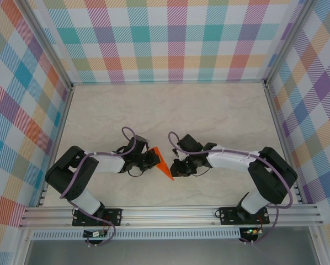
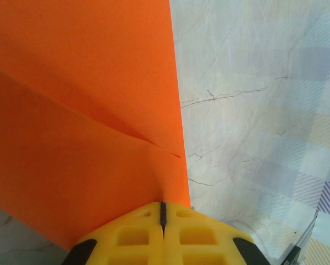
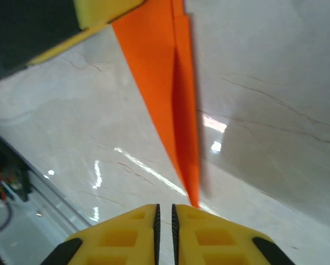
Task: Fold a paper plane with a square sheet of paper (pick it up from the middle)
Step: Fold the wing for the fifth time at the center of the table.
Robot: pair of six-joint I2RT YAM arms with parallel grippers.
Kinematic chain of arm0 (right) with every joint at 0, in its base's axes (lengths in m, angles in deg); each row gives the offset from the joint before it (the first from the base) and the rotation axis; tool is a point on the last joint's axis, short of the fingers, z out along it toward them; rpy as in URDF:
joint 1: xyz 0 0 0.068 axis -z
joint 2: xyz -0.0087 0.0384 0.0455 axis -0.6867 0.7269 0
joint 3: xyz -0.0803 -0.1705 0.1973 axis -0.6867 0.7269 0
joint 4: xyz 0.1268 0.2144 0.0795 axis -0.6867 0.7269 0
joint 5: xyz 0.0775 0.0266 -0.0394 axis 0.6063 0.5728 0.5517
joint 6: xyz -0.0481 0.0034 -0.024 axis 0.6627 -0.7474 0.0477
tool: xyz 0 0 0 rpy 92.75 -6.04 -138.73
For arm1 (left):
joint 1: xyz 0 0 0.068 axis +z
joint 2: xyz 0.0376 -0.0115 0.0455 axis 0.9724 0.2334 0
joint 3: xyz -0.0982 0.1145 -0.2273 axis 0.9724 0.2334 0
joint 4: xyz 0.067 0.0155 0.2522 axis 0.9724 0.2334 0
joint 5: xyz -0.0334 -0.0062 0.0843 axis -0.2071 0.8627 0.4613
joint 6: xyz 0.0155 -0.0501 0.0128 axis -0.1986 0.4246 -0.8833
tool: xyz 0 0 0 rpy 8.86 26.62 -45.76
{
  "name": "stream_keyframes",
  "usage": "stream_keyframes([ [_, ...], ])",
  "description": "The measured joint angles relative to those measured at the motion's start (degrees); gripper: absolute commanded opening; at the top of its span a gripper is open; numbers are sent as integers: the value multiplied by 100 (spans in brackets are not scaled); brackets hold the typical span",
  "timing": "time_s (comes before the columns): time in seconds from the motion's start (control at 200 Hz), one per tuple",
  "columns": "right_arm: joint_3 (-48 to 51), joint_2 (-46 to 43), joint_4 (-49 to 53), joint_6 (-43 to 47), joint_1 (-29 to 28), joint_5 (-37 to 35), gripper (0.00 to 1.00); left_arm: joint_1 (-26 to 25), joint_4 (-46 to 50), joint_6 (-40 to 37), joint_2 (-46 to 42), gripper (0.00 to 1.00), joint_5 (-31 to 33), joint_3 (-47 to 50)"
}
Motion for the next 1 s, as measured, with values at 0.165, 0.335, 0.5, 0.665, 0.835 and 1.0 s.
stream_keyframes([
  [0.165, -275, 535, -625, -310, 0, 428, 12, 4, 0, 0, 2, 0, -2, 0],
  [0.335, -629, 925, -885, -382, 0, 597, 11, 4, 0, 0, 0, 0, -2, 0],
  [0.5, -654, 1209, -977, -439, 0, 546, 11, 4, 0, -2, 2, 0, -2, 0],
  [0.665, -389, 1370, -1067, -461, 13, 442, 11, 4, 2, -24, 2, 0, -15, 0],
  [0.835, -175, 1314, -1405, -490, 37, 485, 10, 4, 46, -111, 2, 0, -20, -26],
  [1.0, -103, 1303, -1547, -507, 48, 529, 10, 11, 398, -275, -7, 10, -35, -275],
])
